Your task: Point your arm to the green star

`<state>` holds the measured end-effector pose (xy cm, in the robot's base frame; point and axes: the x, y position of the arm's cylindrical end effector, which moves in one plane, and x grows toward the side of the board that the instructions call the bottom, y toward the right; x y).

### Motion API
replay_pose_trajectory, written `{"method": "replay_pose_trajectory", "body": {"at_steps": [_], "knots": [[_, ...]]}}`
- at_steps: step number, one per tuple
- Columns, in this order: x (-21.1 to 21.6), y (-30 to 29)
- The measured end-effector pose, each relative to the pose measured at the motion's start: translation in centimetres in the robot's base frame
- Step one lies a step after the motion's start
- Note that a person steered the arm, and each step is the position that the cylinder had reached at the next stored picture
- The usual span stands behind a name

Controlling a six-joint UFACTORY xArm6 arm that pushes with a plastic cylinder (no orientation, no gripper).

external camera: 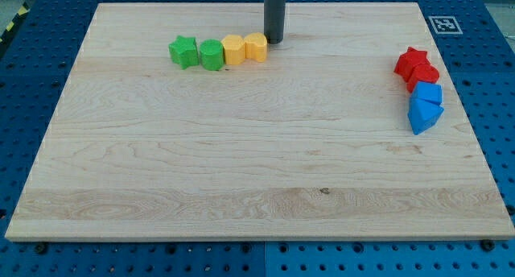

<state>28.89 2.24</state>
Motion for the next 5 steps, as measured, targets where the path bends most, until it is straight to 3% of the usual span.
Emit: {"method": "replay_pose_trajectory", "body": {"at_steps": [2,3,5], "knots": [[-2.3,-0.5],[-4.3,-3.1],[-4.4,-11.7]]}}
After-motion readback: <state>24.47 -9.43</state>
